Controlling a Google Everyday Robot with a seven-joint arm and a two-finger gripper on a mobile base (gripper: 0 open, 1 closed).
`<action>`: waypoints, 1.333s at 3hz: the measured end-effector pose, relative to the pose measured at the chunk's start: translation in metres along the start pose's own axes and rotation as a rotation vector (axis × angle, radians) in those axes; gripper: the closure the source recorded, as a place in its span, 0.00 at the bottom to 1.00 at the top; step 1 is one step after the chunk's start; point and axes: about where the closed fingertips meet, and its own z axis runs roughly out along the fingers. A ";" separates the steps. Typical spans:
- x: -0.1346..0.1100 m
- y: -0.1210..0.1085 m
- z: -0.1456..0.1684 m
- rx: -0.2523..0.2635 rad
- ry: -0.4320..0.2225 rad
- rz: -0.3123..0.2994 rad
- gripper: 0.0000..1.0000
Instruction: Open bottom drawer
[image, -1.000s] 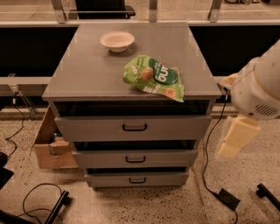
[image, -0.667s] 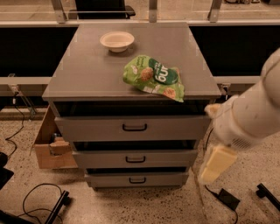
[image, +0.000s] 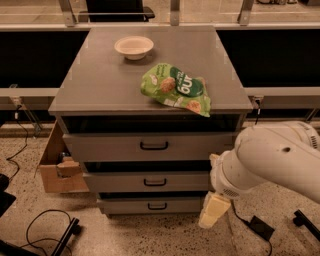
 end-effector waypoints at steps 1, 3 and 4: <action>0.000 -0.002 0.002 0.010 0.002 0.028 0.00; -0.023 -0.003 0.103 -0.060 0.086 -0.038 0.00; -0.011 -0.003 0.180 -0.109 0.178 -0.037 0.00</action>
Offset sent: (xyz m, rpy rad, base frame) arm 0.0411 0.0589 -0.0715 -0.0601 0.0536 0.0239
